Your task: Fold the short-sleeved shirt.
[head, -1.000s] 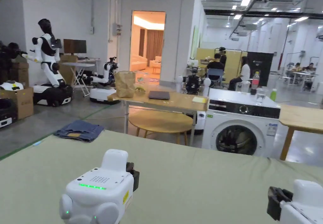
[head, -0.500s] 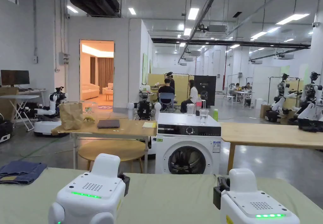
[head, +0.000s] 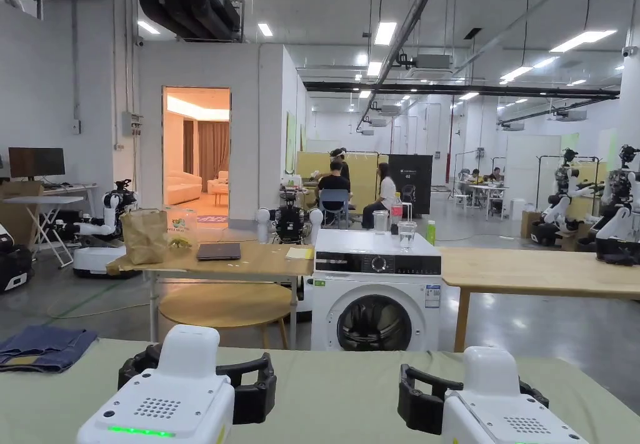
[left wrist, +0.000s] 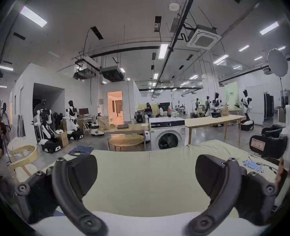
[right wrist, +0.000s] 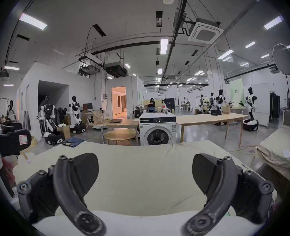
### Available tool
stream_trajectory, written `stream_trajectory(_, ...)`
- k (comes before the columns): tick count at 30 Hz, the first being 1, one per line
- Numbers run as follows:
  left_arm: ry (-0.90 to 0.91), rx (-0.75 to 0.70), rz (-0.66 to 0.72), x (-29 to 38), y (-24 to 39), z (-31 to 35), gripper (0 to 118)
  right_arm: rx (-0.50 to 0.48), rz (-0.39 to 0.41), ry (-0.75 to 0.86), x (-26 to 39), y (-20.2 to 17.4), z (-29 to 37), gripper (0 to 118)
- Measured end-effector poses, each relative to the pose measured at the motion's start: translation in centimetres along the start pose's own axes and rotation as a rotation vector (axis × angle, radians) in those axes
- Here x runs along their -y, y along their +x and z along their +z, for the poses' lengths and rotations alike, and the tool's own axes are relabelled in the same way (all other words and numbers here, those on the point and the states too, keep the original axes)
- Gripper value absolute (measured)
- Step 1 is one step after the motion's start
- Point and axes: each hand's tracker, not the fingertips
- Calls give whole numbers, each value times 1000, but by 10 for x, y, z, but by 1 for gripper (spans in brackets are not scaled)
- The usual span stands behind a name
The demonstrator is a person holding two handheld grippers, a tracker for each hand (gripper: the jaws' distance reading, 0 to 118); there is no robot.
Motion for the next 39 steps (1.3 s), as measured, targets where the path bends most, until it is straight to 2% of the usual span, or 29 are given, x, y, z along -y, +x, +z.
stream_trajectory(8, -30, 16, 29, 5, 0, 1, 114, 102, 28, -98, -9, -9, -3, 111)
stream_trajectory(9, -36, 24, 38, 6, -1, 0, 114, 145, 29, -94, -9, -12, -2, 111)
stream_trajectory(12, -48, 19, 40, 7, -1, -1, 114, 216, 99, -63, -8, -21, -1, 111)
stream_trajectory(15, -62, 15, 38, 8, -1, -3, 114, 173, 109, -51, -8, -22, 3, 111)
stream_trajectory(19, -65, 20, 44, 9, -2, -4, 114, 109, 68, -64, -9, -20, 6, 111)
stream_trajectory(30, -64, 17, 64, 12, -7, -4, 114, 98, 28, -64, -11, -20, 9, 111)
stream_trajectory(37, -59, 26, 63, 11, -5, -4, 114, 113, 39, -44, -9, -23, 11, 111)
stream_trajectory(39, -57, 28, 62, 10, -5, -4, 114, 104, 17, -60, -10, -21, 9, 111)
